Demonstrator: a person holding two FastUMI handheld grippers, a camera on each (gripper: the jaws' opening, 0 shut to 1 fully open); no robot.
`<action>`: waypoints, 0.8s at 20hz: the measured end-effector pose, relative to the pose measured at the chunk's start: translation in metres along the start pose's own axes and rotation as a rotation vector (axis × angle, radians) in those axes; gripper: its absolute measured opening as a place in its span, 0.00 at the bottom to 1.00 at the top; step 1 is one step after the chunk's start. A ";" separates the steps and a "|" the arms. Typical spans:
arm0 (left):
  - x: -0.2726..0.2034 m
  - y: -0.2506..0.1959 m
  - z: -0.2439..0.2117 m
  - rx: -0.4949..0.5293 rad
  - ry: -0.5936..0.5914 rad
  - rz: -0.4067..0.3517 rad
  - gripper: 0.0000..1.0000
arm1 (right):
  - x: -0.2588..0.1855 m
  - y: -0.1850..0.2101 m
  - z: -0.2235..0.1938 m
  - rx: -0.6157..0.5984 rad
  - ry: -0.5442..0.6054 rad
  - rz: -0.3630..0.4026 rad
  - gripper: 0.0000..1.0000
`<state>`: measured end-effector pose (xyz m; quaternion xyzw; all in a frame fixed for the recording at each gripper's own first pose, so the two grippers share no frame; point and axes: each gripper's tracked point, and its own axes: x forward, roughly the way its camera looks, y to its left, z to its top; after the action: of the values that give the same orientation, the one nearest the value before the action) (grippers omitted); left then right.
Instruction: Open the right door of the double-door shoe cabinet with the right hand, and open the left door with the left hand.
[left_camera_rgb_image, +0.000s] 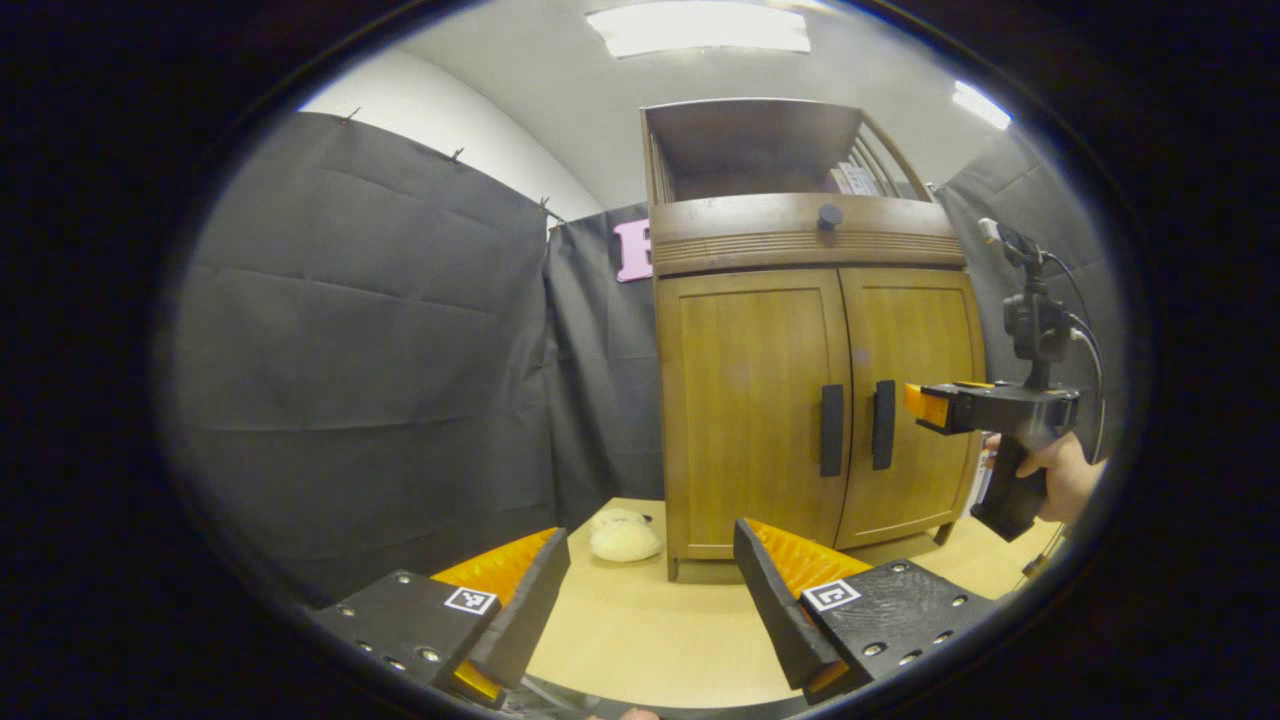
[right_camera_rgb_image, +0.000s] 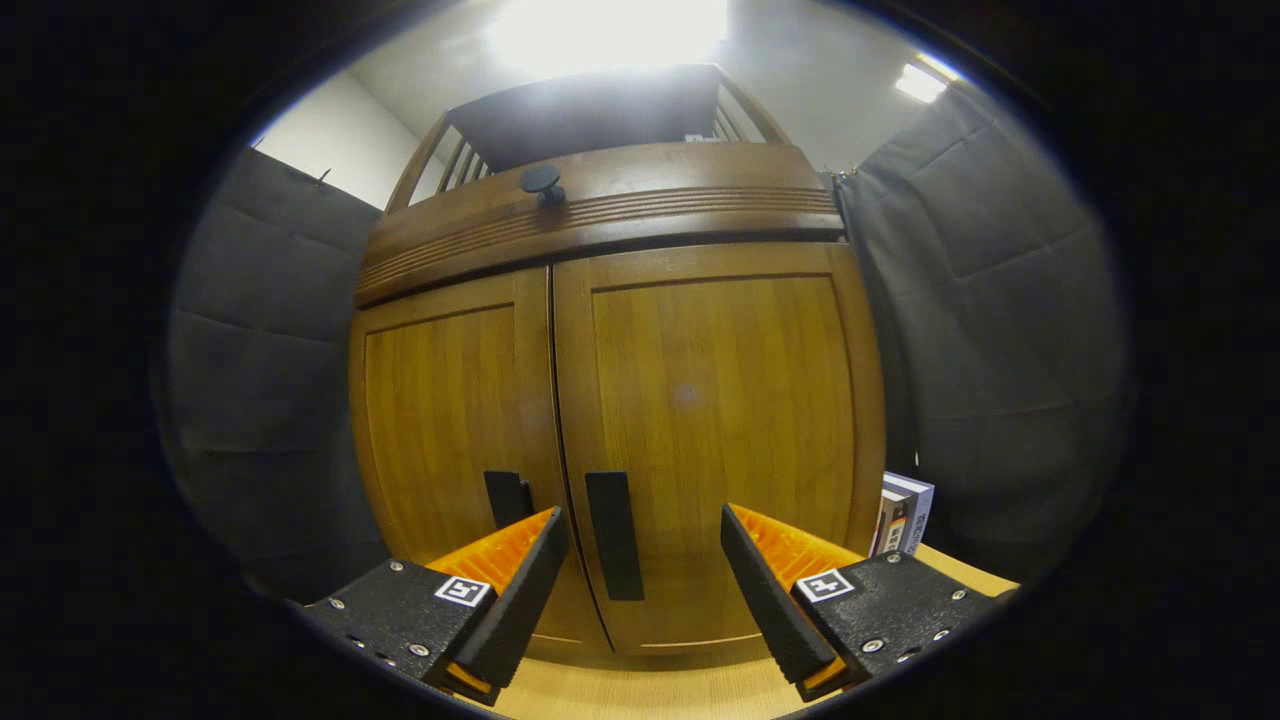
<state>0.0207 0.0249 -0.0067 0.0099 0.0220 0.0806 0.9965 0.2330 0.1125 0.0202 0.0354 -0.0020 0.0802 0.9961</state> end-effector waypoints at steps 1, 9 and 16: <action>0.000 0.000 0.000 0.002 0.004 0.008 0.95 | 0.004 0.001 -0.003 0.004 0.005 0.001 0.92; -0.001 0.005 -0.002 0.007 0.022 0.063 0.89 | 0.057 0.008 -0.035 -0.003 0.069 0.015 0.85; -0.003 0.009 0.000 0.012 0.036 0.088 0.95 | 0.079 0.019 -0.053 -0.032 0.107 0.022 0.60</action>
<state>0.0164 0.0334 -0.0065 0.0155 0.0398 0.1243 0.9913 0.3076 0.1472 -0.0303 0.0152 0.0494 0.0928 0.9943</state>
